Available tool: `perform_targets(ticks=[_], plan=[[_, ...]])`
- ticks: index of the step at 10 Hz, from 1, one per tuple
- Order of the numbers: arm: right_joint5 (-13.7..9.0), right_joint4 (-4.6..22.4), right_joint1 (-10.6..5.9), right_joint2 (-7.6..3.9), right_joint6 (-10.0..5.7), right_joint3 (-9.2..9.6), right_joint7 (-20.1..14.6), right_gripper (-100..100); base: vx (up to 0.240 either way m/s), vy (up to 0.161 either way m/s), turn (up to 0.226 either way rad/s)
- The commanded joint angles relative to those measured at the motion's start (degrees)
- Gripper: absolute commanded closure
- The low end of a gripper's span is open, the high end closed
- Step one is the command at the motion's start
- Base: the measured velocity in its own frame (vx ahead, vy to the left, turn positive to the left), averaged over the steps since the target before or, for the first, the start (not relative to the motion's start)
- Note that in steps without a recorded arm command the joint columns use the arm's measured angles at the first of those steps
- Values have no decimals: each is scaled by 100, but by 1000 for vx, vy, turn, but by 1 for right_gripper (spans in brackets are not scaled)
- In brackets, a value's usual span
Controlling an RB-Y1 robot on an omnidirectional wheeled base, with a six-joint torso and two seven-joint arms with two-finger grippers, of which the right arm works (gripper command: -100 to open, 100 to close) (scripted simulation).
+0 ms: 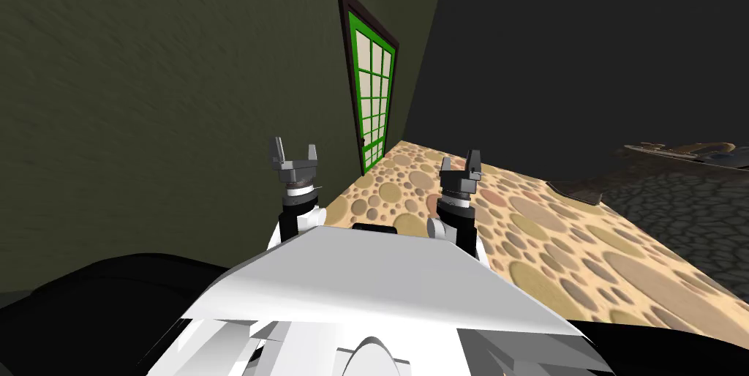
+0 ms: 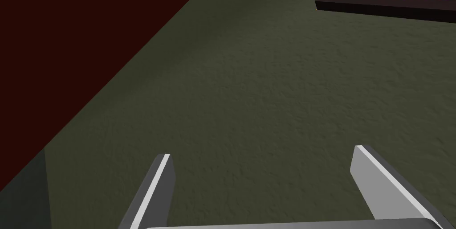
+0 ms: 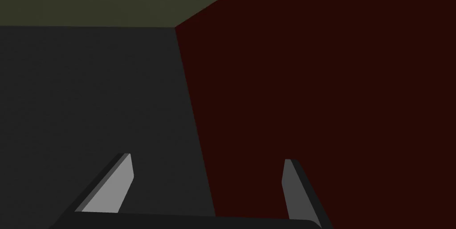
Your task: Pull the door open
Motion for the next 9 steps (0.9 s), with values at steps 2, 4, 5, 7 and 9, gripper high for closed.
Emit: perform_targets(ticks=[2,4,5,7,9], plan=[[-12,212,-21,-116,-66,12,252,-100,112,8,135],[-19,353,-36,-183,-110,21,421,-100,120,5,106],[-24,440,-45,-218,-137,26,524,-100,124,-2,111],[-33,593,-60,-274,-184,35,706,-100,118,14,117],[-44,806,-82,-348,-251,47,960,-100,119,-1,132]])
